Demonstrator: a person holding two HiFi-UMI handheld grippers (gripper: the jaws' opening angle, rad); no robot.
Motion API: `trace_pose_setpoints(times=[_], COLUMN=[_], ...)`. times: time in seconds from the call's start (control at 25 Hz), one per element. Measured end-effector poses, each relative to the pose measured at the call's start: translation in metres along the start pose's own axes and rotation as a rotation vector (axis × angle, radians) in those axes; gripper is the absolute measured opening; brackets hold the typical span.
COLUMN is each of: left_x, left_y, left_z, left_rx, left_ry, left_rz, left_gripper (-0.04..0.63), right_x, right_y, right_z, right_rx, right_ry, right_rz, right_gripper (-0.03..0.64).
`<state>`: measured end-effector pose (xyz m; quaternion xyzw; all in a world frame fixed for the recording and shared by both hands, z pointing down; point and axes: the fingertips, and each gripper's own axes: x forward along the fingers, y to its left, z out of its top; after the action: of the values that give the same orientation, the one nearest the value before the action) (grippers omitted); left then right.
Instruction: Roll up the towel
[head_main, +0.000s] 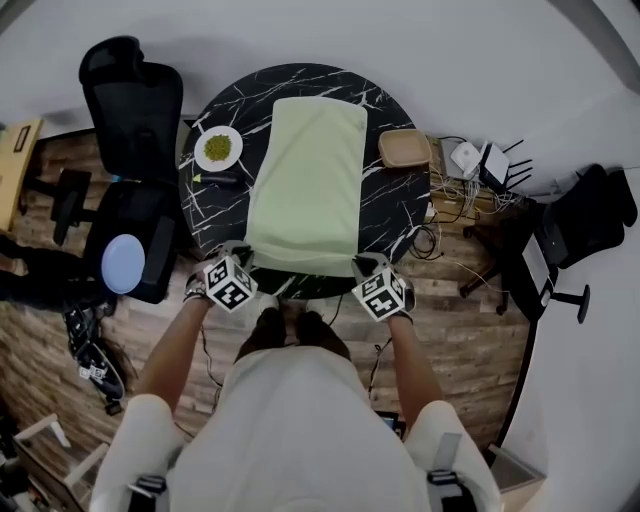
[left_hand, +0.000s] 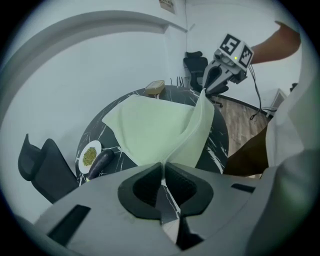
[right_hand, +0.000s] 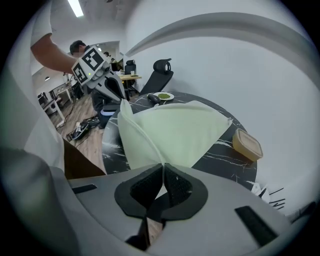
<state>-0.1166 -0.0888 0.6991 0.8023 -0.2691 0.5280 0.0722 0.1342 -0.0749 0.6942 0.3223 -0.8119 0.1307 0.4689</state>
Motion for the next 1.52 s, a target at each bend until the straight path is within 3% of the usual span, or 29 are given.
trace_pose_setpoints(times=[0.28, 0.36, 0.4, 0.44, 0.48, 0.64, 0.8, 1.16, 1.32, 1.4, 1.44, 1.52], left_x=[0.020, 0.023, 0.023, 0.024, 0.024, 0.023, 0.025, 0.049, 0.062, 0.063, 0.063, 0.062], left_y=[0.030, 0.030, 0.029, 0.027, 0.024, 0.011, -0.004, -0.030, -0.027, -0.027, -0.027, -0.028], left_z=[0.010, 0.008, 0.007, 0.006, 0.004, -0.007, -0.018, -0.023, -0.044, -0.048, -0.049, -0.050], left_rx=[0.031, 0.003, -0.012, -0.023, -0.030, -0.025, 0.022, 0.209, 0.207, 0.192, 0.186, 0.182], left_ry=[0.073, 0.085, 0.085, 0.084, 0.084, 0.091, 0.107, 0.158, 0.241, 0.242, 0.235, 0.226], left_rz=[0.059, 0.068, 0.069, 0.066, 0.062, 0.043, 0.009, -0.061, -0.067, -0.055, -0.050, -0.051], left_gripper=[0.023, 0.027, 0.069, 0.156, 0.199, 0.220, 0.219, 0.208, 0.153, 0.073, 0.036, 0.023], right_x=[0.027, 0.028, 0.027, 0.025, 0.024, 0.021, 0.028, 0.056, 0.066, 0.067, 0.067, 0.066], right_y=[-0.028, -0.034, -0.036, -0.037, -0.038, -0.028, -0.001, 0.037, 0.039, 0.038, 0.037, 0.034], right_z=[0.018, 0.023, 0.025, 0.026, 0.025, 0.009, -0.012, -0.037, -0.044, -0.048, -0.048, -0.046], right_rx=[0.001, 0.019, 0.025, 0.028, 0.029, 0.027, -0.039, -0.237, -0.252, -0.255, -0.257, -0.255], right_ry=[-0.007, -0.035, -0.048, -0.059, -0.068, -0.049, 0.025, 0.174, 0.221, 0.237, 0.237, 0.223], right_rz=[-0.047, -0.079, -0.092, -0.105, -0.116, -0.120, -0.047, 0.069, 0.094, 0.095, 0.087, 0.068], right_gripper=[0.005, 0.072, 0.114, 0.127, 0.134, 0.133, 0.132, 0.130, 0.130, 0.120, 0.100, 0.019])
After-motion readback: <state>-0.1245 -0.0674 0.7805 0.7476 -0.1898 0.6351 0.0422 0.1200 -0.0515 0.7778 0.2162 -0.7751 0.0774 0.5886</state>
